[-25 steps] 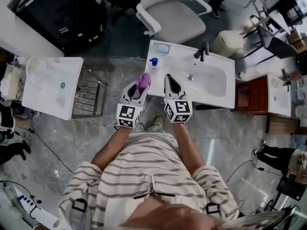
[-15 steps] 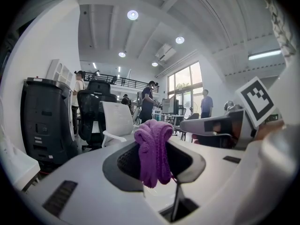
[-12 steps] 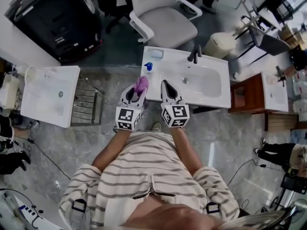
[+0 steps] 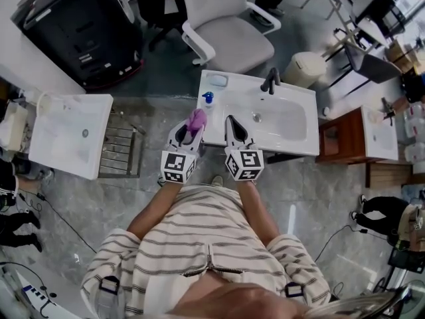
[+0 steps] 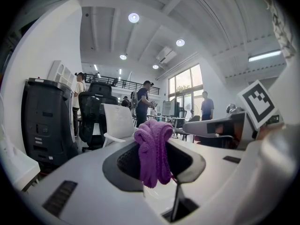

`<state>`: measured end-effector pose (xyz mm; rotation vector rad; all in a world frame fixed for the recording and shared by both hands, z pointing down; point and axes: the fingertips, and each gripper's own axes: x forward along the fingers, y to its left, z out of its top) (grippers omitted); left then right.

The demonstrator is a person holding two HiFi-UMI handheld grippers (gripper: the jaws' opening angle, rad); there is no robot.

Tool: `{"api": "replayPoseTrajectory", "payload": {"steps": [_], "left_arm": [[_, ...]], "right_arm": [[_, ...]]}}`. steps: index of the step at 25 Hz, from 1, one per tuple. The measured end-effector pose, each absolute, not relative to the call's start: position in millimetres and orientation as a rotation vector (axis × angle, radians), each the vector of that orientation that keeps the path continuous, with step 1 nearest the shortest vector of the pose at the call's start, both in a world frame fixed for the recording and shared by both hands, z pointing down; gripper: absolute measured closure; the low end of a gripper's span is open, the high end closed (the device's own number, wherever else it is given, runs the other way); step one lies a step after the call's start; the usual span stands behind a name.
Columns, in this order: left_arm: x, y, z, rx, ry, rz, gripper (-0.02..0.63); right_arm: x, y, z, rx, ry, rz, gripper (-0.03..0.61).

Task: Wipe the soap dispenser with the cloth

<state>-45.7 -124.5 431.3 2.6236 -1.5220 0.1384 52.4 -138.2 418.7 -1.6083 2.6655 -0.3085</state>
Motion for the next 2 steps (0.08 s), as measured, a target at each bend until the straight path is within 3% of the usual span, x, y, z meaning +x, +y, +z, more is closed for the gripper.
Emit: {"api": "replayPoseTrajectory", "payload": {"steps": [2], "left_arm": [[-45.6,-124.3,430.7,2.627,-1.52,0.142,0.485]], "right_arm": [[52.7,-138.0,417.0,-1.607,2.661,-0.306,0.586]]}}
